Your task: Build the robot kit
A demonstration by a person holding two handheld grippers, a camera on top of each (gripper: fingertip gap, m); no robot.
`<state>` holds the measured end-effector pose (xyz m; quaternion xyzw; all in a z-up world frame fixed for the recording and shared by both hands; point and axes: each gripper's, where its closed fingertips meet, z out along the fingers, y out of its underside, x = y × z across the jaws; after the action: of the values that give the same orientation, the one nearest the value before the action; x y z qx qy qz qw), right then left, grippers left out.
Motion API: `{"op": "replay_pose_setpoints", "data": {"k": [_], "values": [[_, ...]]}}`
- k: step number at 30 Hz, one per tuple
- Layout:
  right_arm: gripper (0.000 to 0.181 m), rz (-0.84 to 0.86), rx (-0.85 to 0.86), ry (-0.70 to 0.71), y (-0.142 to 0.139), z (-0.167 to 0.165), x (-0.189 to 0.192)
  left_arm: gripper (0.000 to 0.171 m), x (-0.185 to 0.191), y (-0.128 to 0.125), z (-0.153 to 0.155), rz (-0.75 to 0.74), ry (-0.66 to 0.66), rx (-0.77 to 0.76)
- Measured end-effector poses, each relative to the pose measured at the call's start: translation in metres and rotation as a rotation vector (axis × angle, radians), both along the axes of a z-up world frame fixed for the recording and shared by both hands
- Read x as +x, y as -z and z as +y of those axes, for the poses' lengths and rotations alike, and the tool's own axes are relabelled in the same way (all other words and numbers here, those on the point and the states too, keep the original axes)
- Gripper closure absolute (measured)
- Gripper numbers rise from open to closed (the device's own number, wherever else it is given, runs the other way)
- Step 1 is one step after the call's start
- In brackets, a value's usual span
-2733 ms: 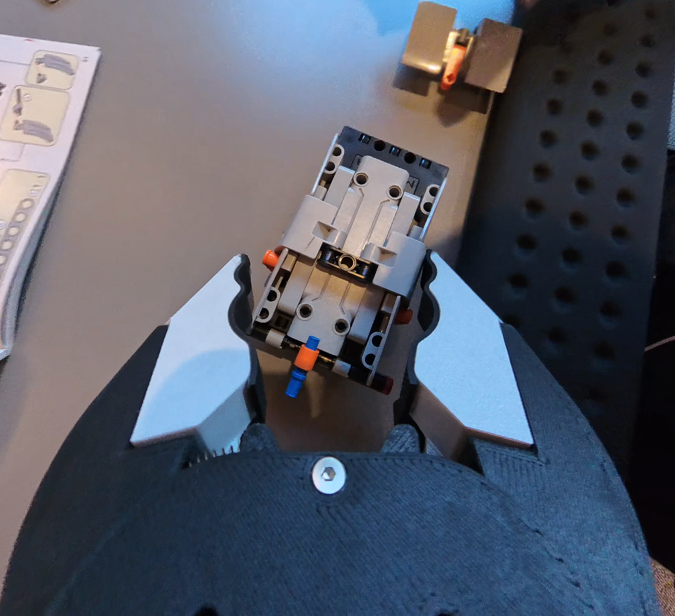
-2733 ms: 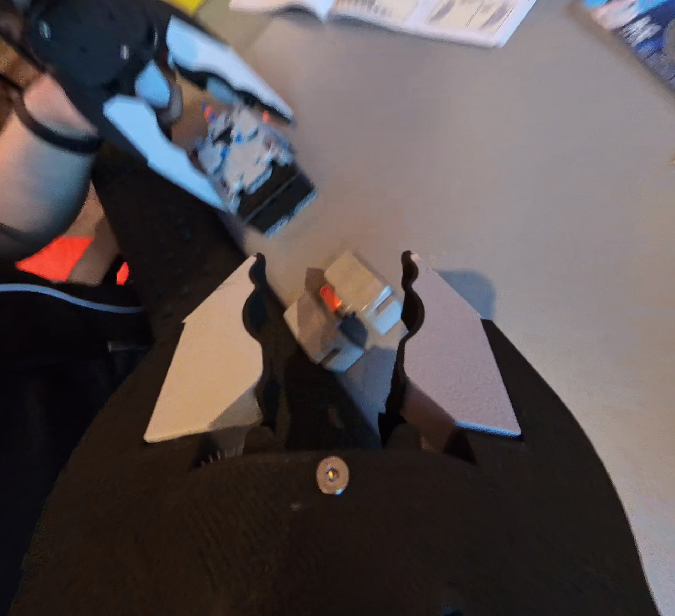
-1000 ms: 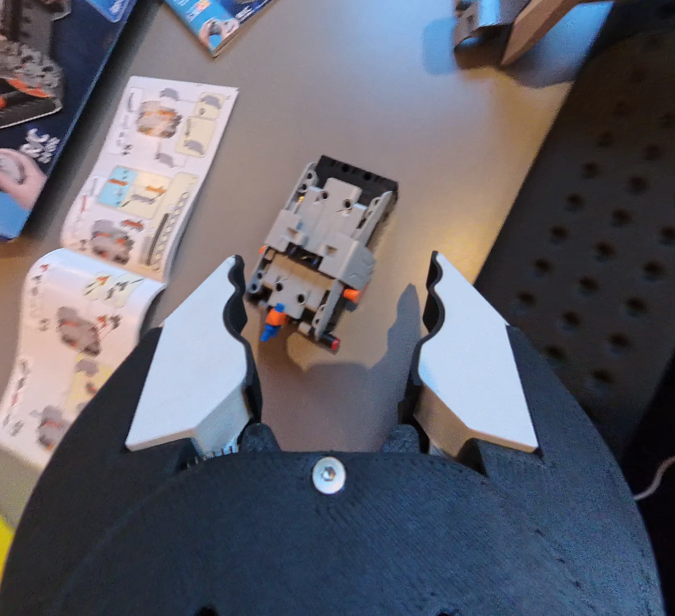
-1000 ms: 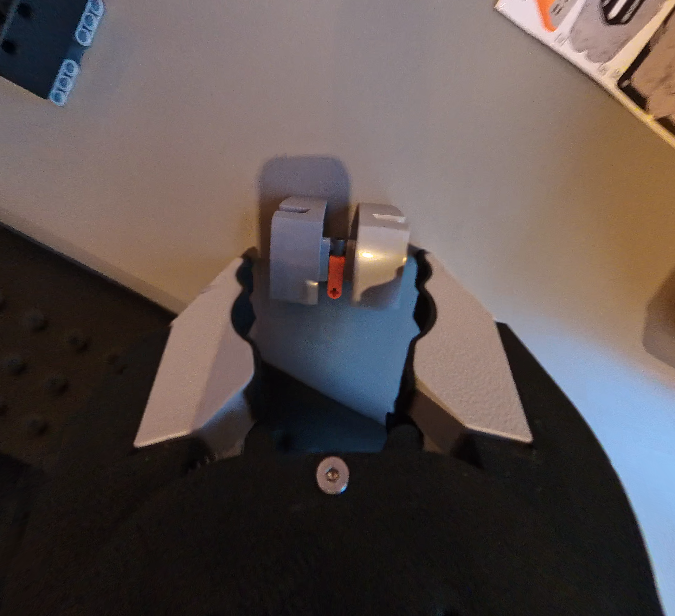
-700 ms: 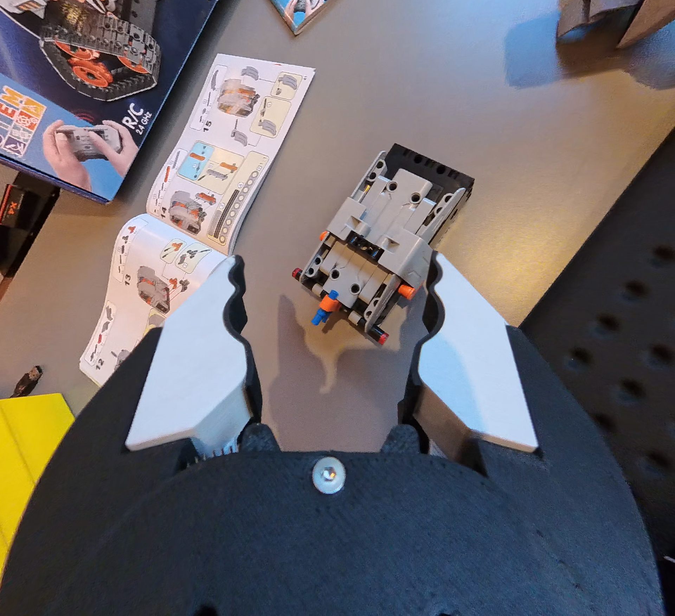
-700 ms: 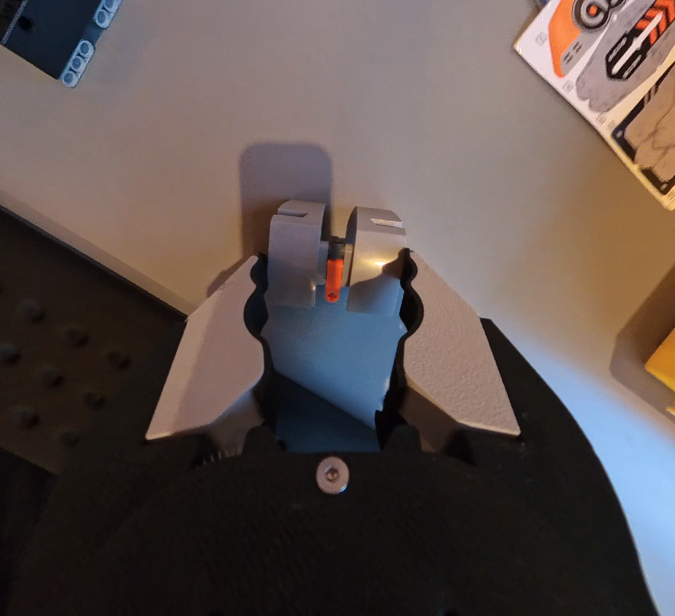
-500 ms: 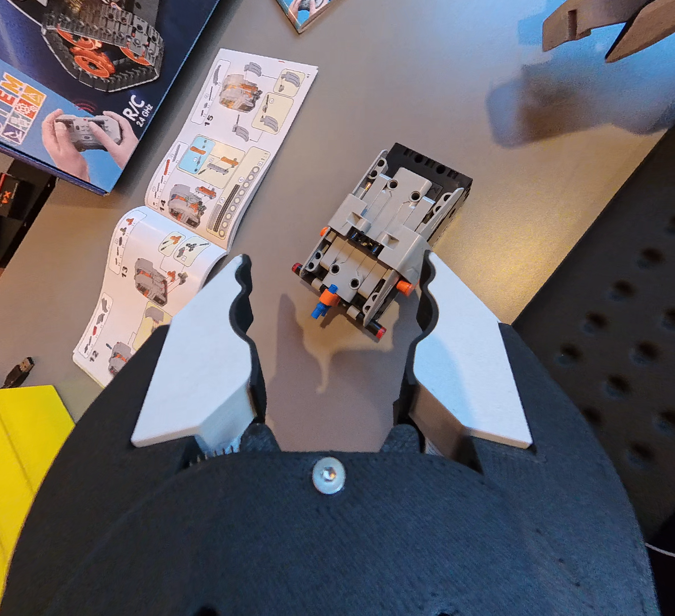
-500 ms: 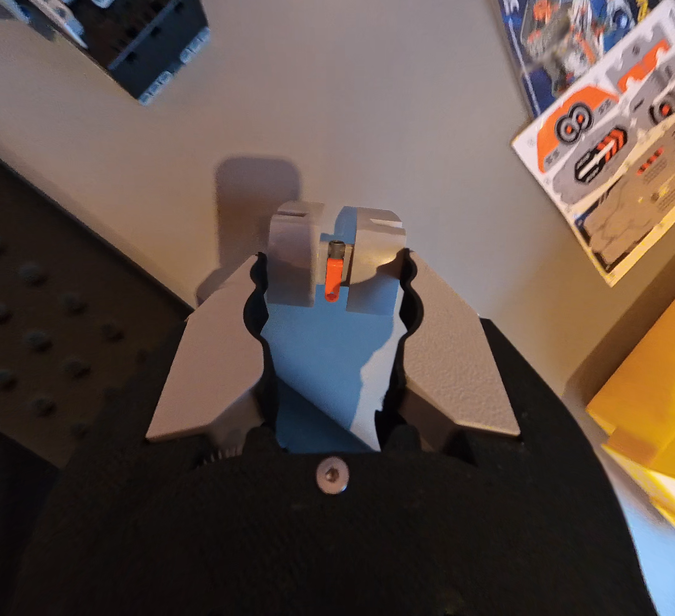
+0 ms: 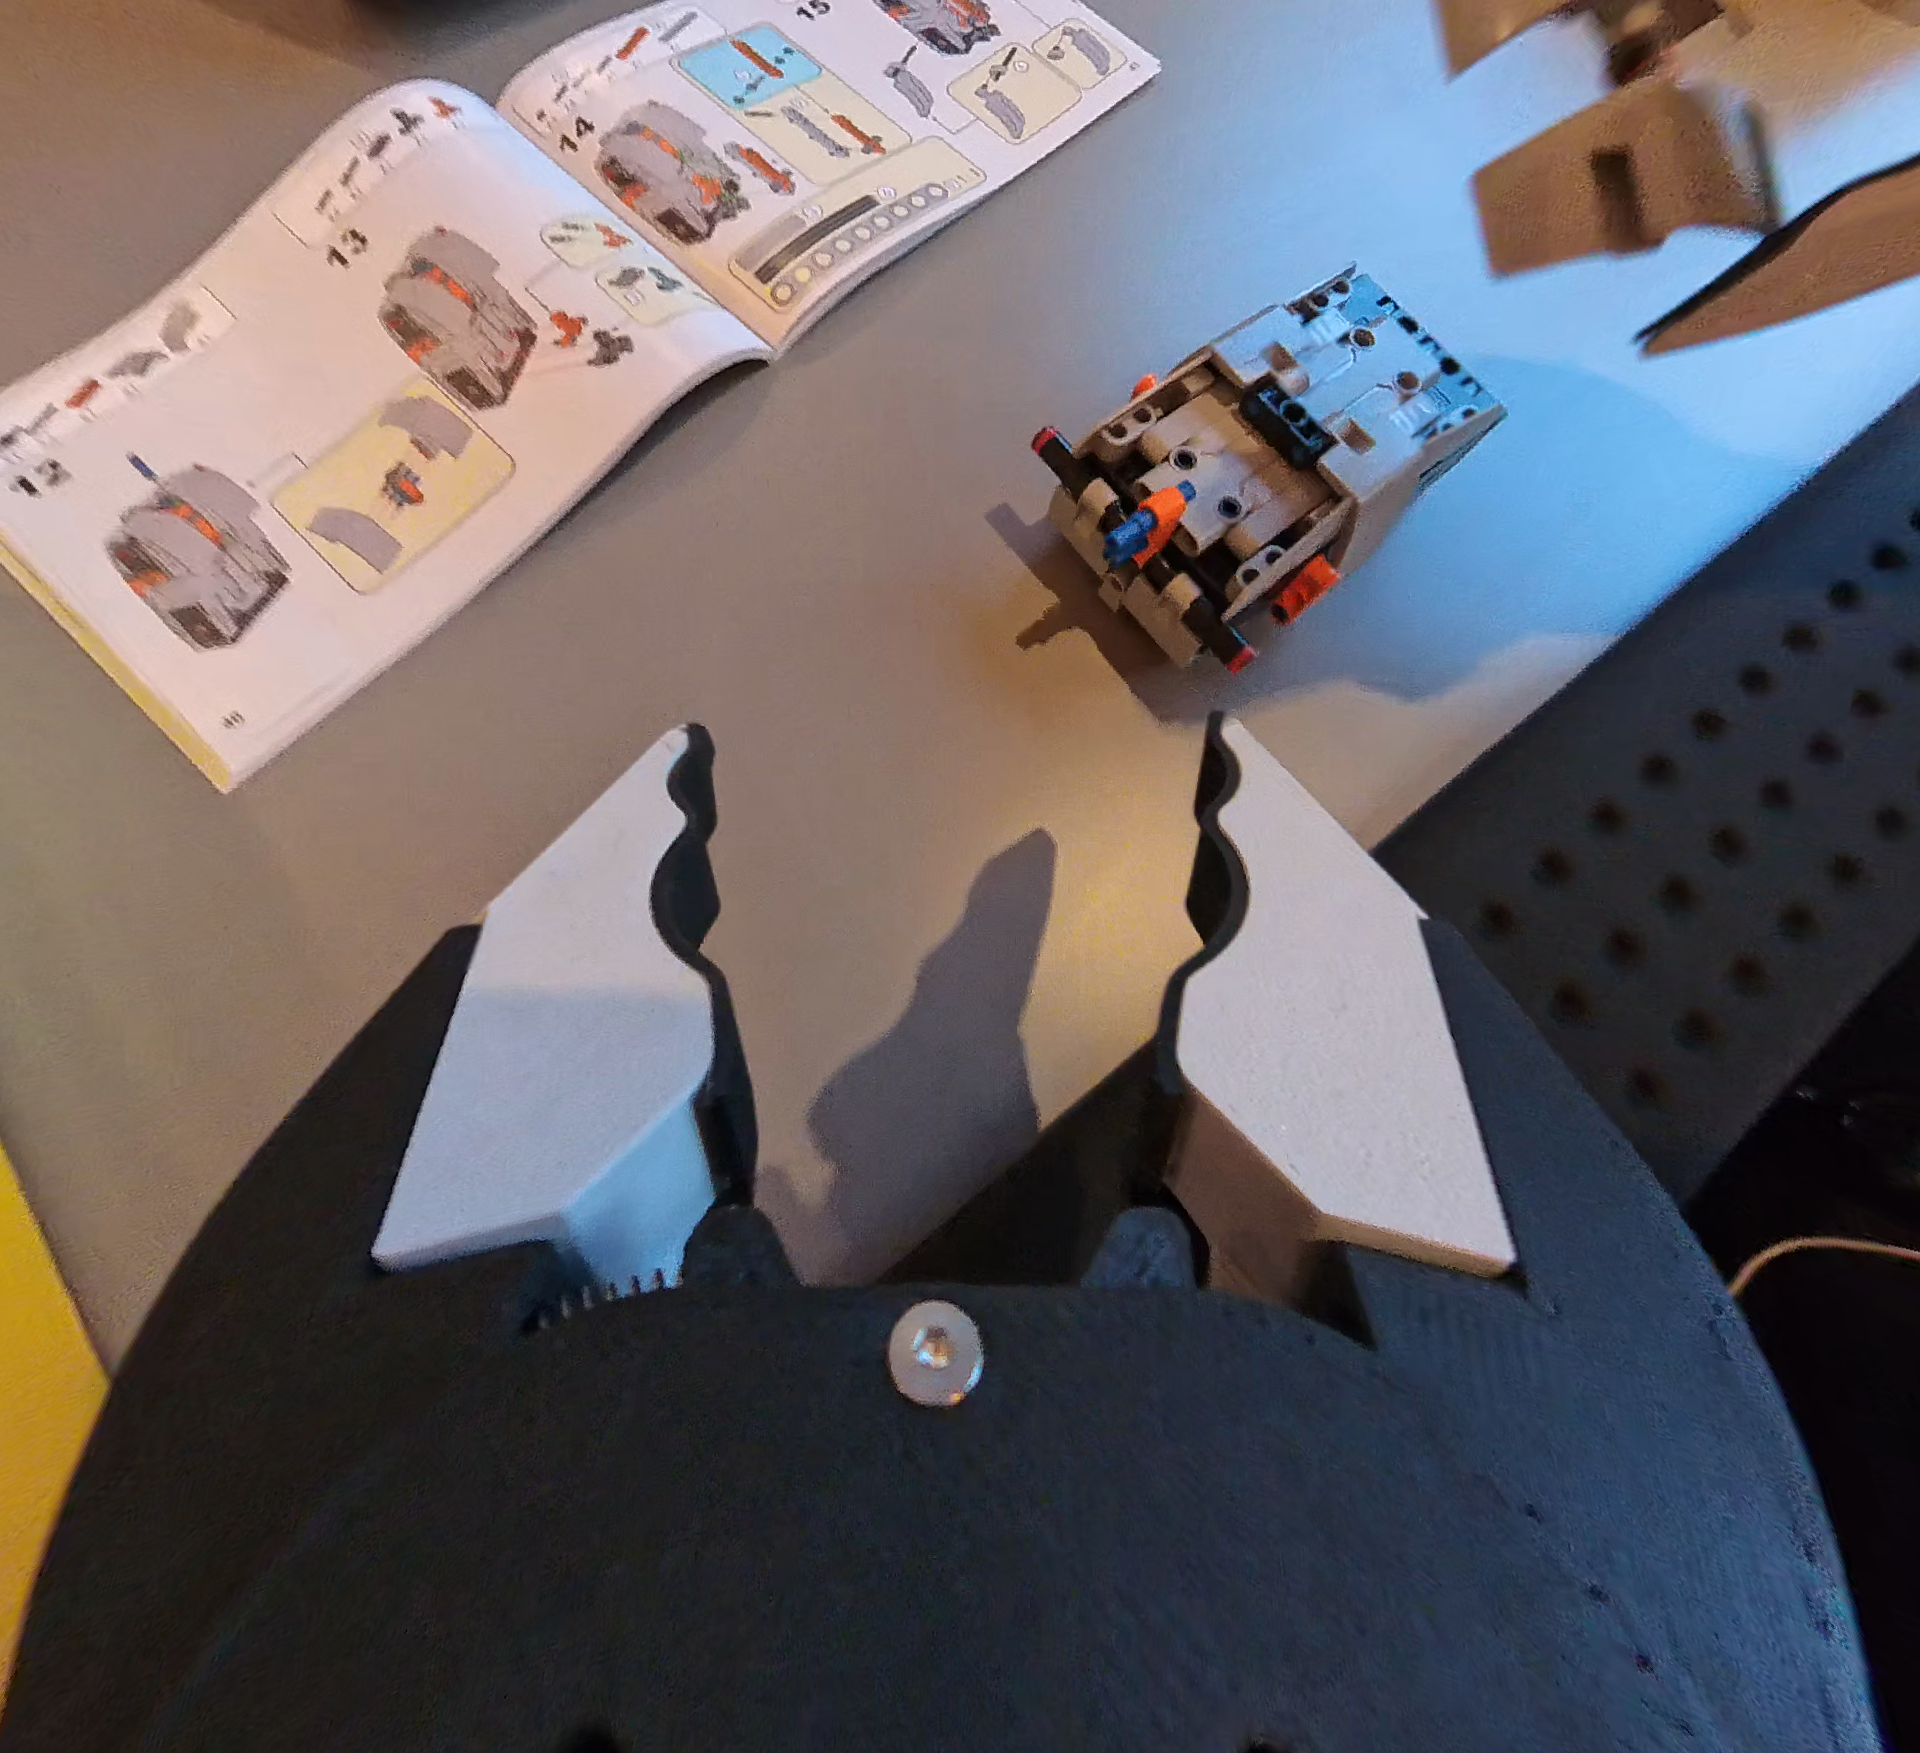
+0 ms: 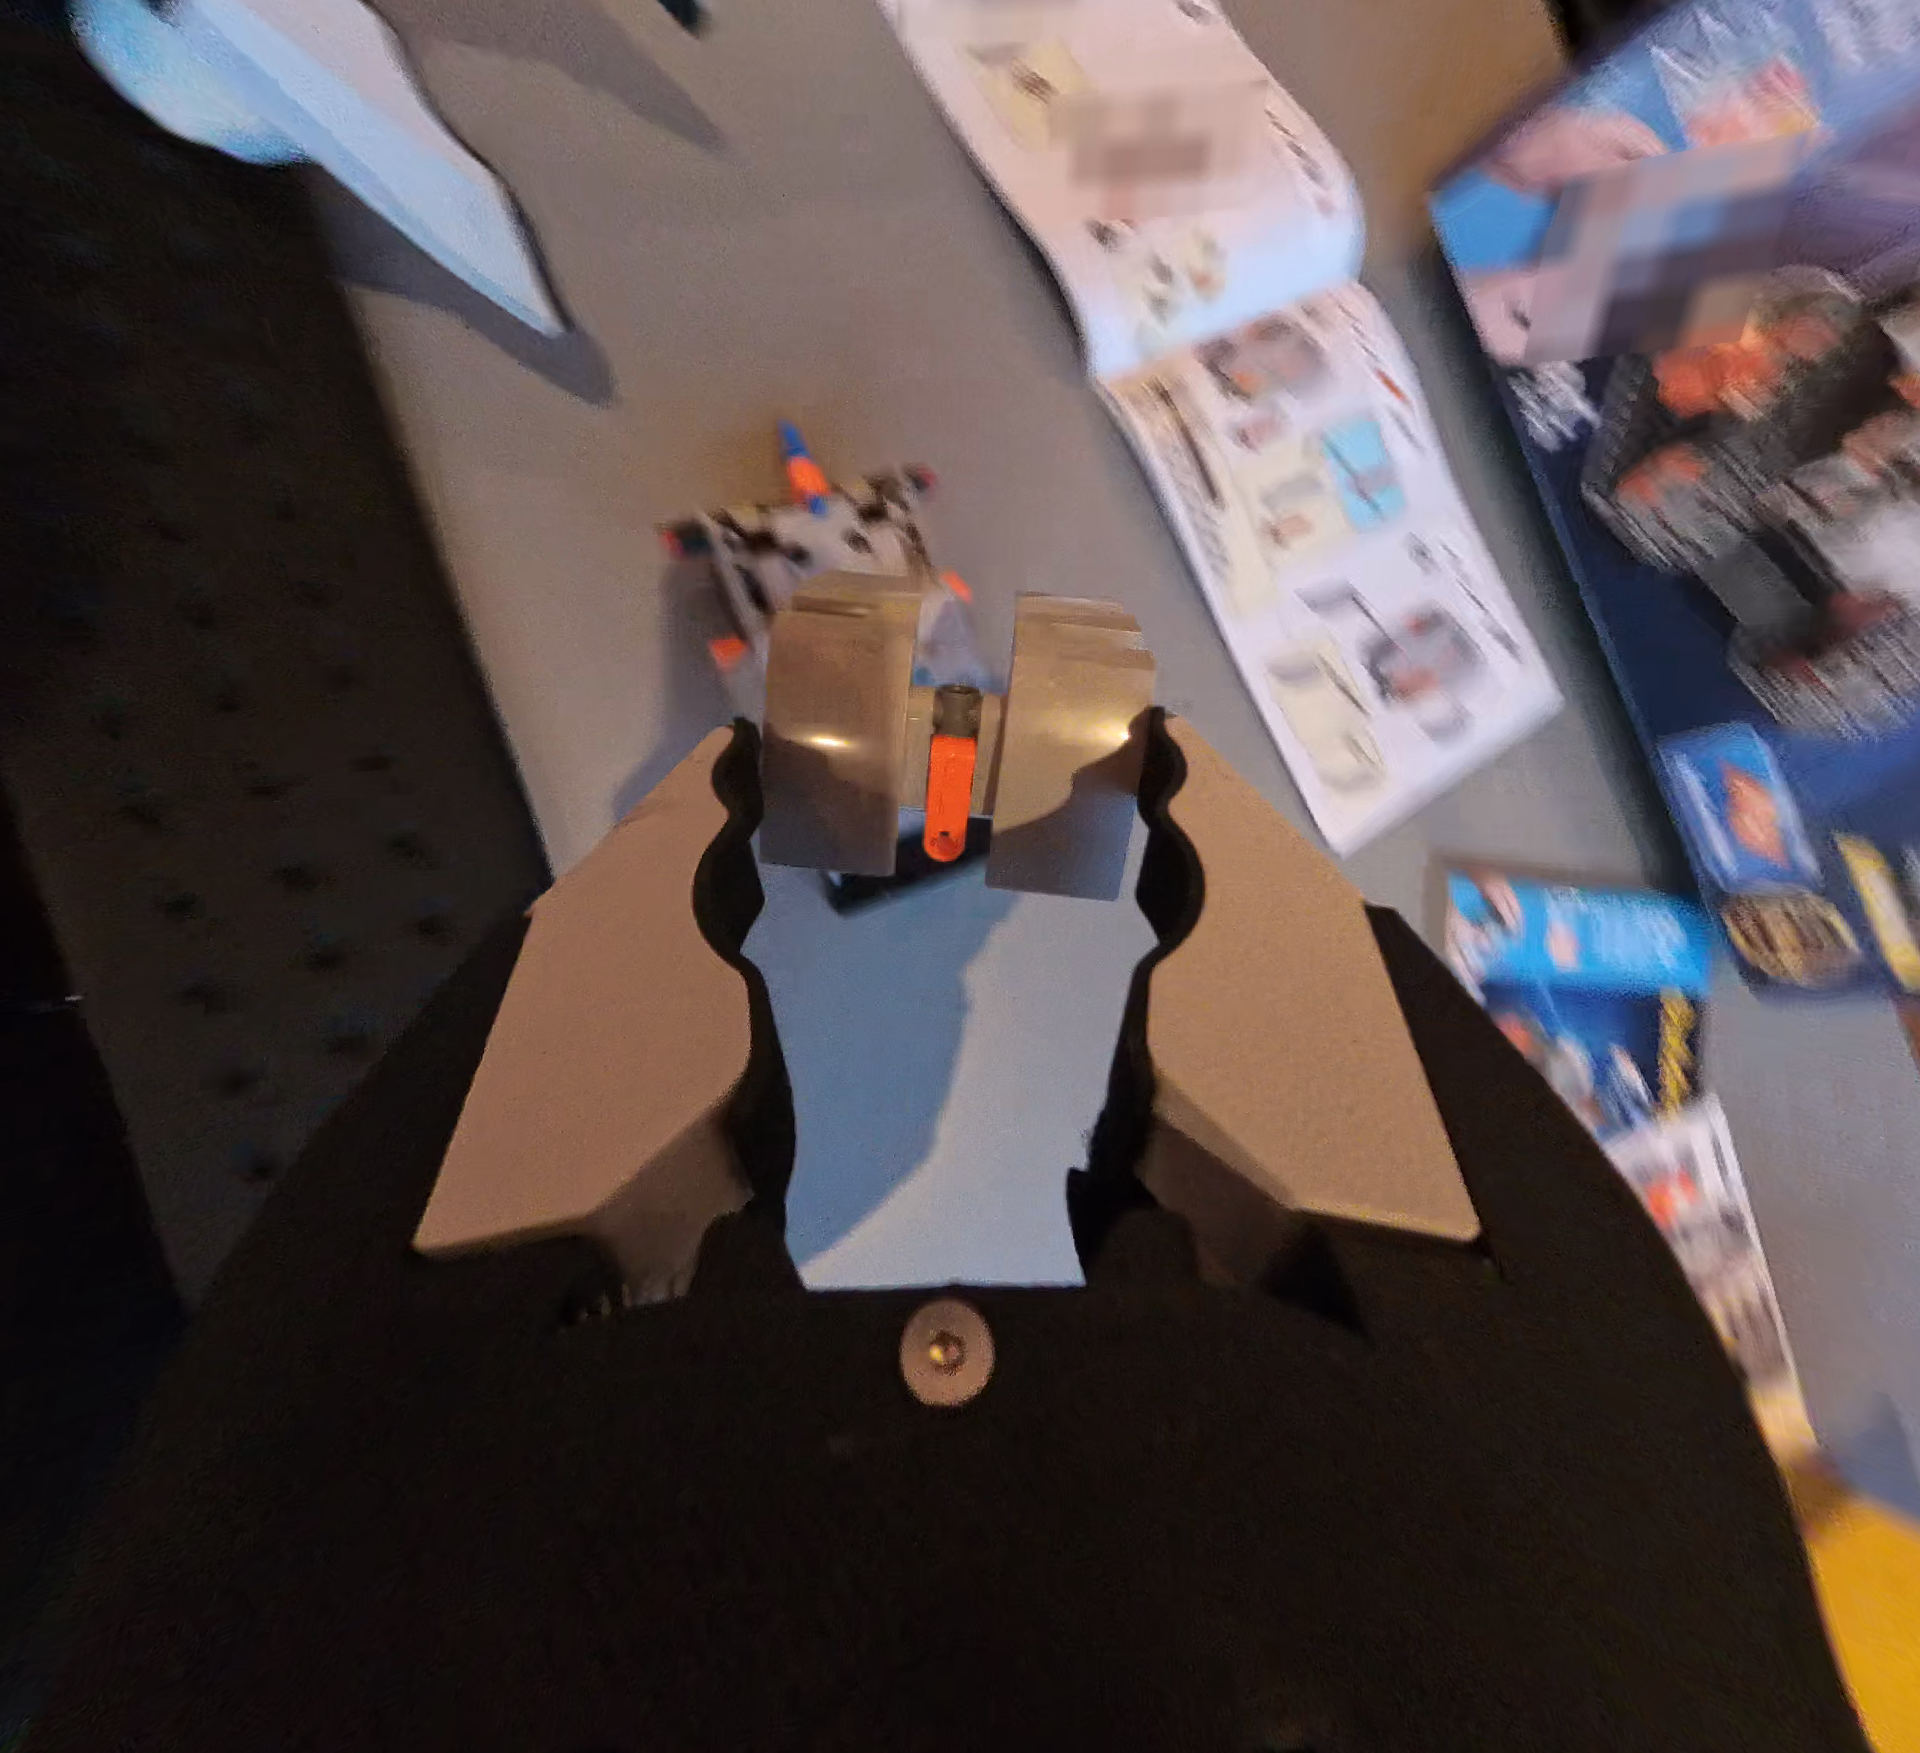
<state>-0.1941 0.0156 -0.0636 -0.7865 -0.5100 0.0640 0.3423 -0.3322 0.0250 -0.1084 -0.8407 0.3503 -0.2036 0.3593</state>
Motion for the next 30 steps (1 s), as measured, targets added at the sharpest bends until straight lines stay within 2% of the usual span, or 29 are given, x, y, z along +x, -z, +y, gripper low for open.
{"op": "replay_pose_setpoints", "data": {"k": [3, 9, 20, 30], "values": [[0.109, 0.028, -0.094, -0.163, 0.015, -0.004, -0.036, 0.079, -0.005, 0.006, -0.003, 0.009, 0.007, -0.010], [0.109, 0.009, -0.242, -0.277, 0.044, -0.003, -0.049, 0.078, 0.000, 0.015, -0.011, 0.001, 0.064, -0.036], [0.109, -0.061, -0.213, -0.412, 0.058, 0.005, -0.062, 0.078, 0.012, 0.019, -0.004, -0.029, 0.129, -0.058], [0.109, 0.101, -0.212, -0.515, 0.059, 0.004, -0.078, 0.079, 0.024, 0.022, -0.008, -0.082, 0.194, -0.106]]}}
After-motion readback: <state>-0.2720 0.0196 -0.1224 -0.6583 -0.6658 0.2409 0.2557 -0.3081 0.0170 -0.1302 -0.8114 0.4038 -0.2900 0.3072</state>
